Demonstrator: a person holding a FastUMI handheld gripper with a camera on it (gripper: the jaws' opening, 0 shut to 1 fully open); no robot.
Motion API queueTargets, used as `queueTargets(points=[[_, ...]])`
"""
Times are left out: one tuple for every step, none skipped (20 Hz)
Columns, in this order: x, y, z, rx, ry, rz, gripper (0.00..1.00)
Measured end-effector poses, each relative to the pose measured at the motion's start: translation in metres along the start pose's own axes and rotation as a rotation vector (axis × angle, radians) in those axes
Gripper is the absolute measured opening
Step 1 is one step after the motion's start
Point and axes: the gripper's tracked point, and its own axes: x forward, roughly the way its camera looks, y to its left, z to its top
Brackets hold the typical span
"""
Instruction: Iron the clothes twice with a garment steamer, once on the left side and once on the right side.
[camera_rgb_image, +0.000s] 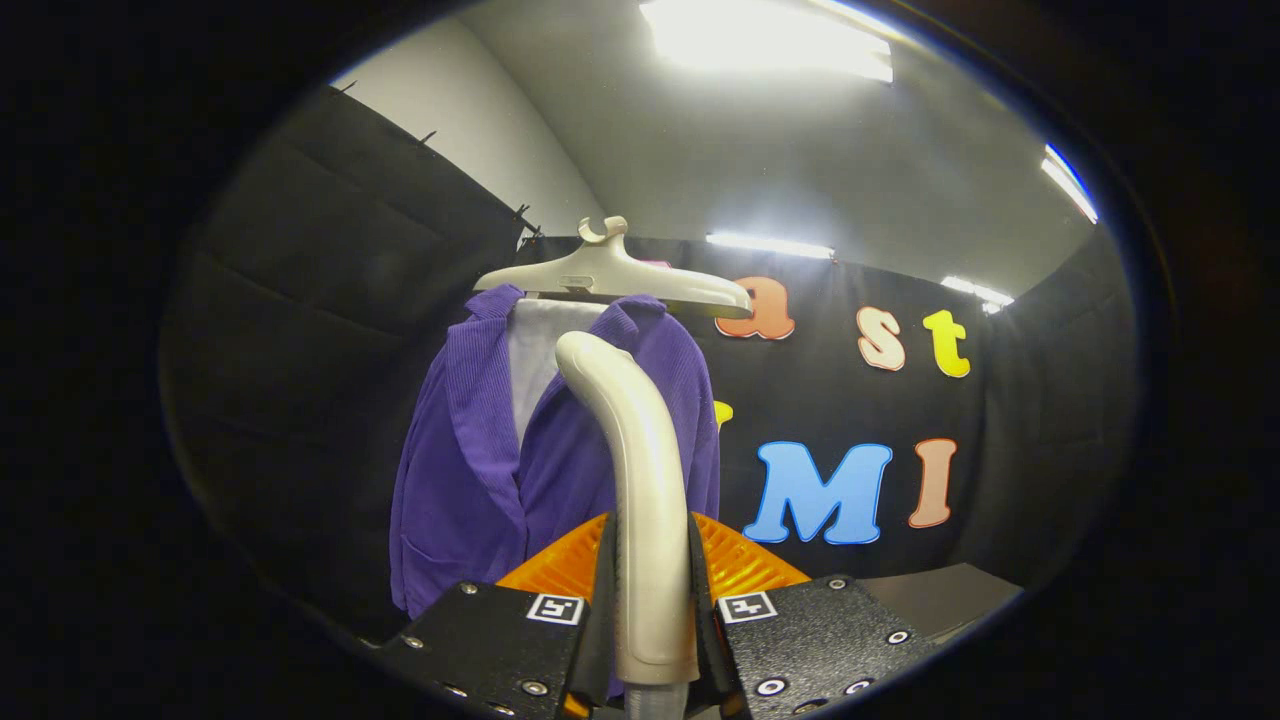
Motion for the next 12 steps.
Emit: queueTargets(points=[[-0.003,0.001,-0.005,-0.008,0.009,-0.001,0.34],[-0.008,0.0,-0.013,-0.013,0.019,-0.006,0.34],[-0.011,0.0,-0.019,-0.025,0.026,-0.018,0.34],[-0.014,0.0,-0.023,-0.047,0.033,-0.028,0.34],[-0.015,0.001,-0.026,-0.064,0.039,-0.032,0.34],[-0.016,0.002,-0.033,-0.077,0.048,-0.032,0.34],[-0.017,0.004,-0.039,-0.084,0.059,-0.033,0.34],[-0.019,0.005,-0.043,-0.089,0.068,-0.035,0.34],[-0.021,0.005,-0.047,-0.087,0.071,-0.038,0.34],[-0.023,0.004,-0.051,-0.091,0.077,-0.046,0.34],[-0.023,0.003,-0.053,-0.102,0.084,-0.054,0.34],[-0.024,0.002,-0.055,-0.112,0.087,-0.06,0.34]])
